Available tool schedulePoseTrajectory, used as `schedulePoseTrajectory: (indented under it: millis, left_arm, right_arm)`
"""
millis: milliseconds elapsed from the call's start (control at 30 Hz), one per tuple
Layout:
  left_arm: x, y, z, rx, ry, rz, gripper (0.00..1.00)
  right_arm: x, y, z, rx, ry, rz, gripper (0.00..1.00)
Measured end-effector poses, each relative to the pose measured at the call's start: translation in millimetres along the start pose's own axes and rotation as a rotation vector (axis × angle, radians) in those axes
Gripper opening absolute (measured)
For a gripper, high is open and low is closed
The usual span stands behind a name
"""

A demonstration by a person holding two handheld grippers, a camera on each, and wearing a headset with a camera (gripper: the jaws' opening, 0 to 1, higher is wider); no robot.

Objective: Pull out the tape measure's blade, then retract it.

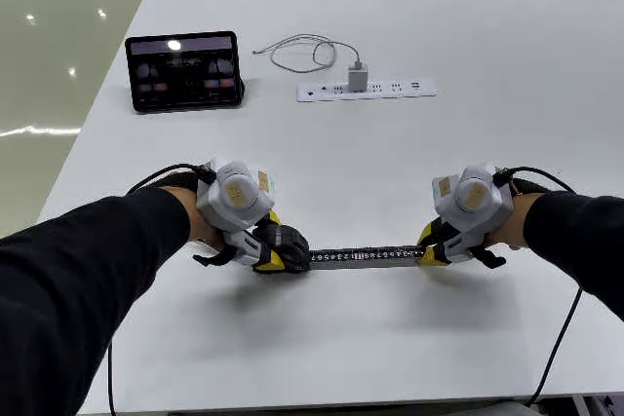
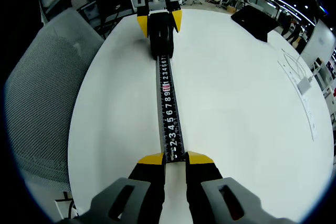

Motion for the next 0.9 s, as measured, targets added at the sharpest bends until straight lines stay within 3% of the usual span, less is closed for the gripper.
schedulePoseTrajectory:
  millis: [900]
  left_arm:
    - [-0.7,-0.4,-0.2,0.007,-0.002,0.003,0.31]
  right_arm:
    - [0.4,-13.9,5.2,-0.004,0.003,-0.028,0.09]
Point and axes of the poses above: the centre of the closed fingertips' face, and the gripper's own axes: z roughly backward along the fingers, x roughly to its right, y roughly out of its top, the point moved 5 cm from there along z, roughly backward along the fingers, and after that the axes turned 14 degrees about -x, right-handed, at the moved point
